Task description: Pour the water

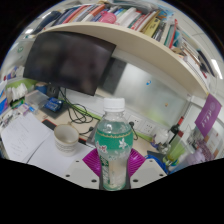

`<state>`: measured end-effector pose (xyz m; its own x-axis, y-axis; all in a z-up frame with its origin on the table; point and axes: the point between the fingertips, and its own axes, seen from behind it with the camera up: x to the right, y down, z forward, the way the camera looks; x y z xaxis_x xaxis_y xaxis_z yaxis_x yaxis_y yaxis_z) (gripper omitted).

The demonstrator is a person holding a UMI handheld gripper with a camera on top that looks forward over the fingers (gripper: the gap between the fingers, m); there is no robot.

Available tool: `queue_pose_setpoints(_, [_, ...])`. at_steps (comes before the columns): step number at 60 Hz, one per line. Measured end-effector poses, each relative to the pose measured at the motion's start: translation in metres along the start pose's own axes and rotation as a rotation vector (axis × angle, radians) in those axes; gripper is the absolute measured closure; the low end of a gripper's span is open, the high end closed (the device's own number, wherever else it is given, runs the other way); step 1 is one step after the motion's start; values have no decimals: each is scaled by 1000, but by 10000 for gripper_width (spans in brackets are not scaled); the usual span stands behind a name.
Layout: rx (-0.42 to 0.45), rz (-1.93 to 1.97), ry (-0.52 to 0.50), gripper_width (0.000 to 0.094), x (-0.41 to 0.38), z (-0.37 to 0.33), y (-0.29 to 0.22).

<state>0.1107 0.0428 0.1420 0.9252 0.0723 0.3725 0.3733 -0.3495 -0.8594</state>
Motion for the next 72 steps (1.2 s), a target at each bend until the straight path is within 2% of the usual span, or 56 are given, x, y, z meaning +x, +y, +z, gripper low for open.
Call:
queue_pose_setpoints(16, [-88,-718,149,635,23,47,-29])
queue_pose_setpoints(21, [-77,-928,161,634,18,59,-37])
queue_pose_setpoints(29, [-109,-1206,177,632,10,77,-39])
queue_pose_setpoints(44, [-136,-1526,172,631,-2,97,-36])
queue_pose_setpoints(53, [-181,-1580,183,631,-7,100,-31])
queue_pose_setpoints(60, [-184,-1533,177,632,-13,98,-30])
queue_pose_setpoints(72, [-165,-1062,116,632,-10,78,-38])
